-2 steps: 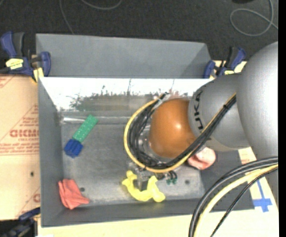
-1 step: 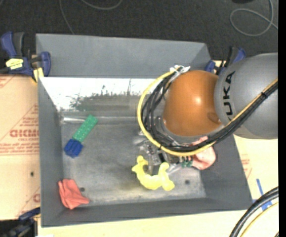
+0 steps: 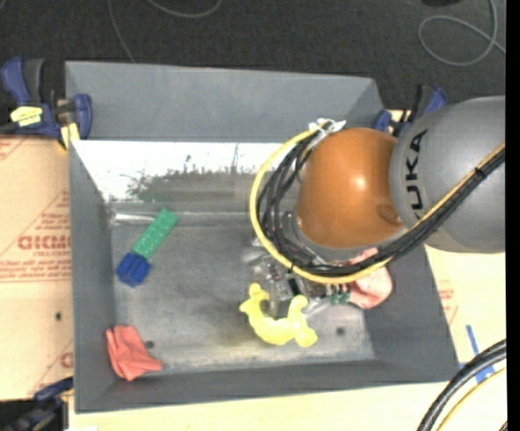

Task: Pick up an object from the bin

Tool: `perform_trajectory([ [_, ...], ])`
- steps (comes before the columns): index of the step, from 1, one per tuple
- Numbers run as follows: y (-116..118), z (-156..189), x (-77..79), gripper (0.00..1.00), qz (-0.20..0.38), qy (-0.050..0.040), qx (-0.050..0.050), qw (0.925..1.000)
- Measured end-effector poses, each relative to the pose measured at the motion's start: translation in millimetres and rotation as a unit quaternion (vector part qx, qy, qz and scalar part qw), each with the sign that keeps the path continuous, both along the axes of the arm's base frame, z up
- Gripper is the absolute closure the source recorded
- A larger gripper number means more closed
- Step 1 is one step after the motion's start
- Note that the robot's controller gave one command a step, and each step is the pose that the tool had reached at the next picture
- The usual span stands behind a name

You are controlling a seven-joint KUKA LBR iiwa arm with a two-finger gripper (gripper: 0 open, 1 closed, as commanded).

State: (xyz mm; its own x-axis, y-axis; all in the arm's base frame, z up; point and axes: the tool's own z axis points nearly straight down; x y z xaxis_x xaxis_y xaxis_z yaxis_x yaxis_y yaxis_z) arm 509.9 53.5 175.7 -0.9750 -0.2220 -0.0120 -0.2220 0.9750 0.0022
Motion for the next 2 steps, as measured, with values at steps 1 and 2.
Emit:
perform_trajectory([
  [1,-3.5,40.8,1.6,1.0,-0.006,0.0033,-0.001,1.0],
  [2,-10.9,177.3,-14.3,1.0,-0.015,-0.002,0.0,0.9999],
])
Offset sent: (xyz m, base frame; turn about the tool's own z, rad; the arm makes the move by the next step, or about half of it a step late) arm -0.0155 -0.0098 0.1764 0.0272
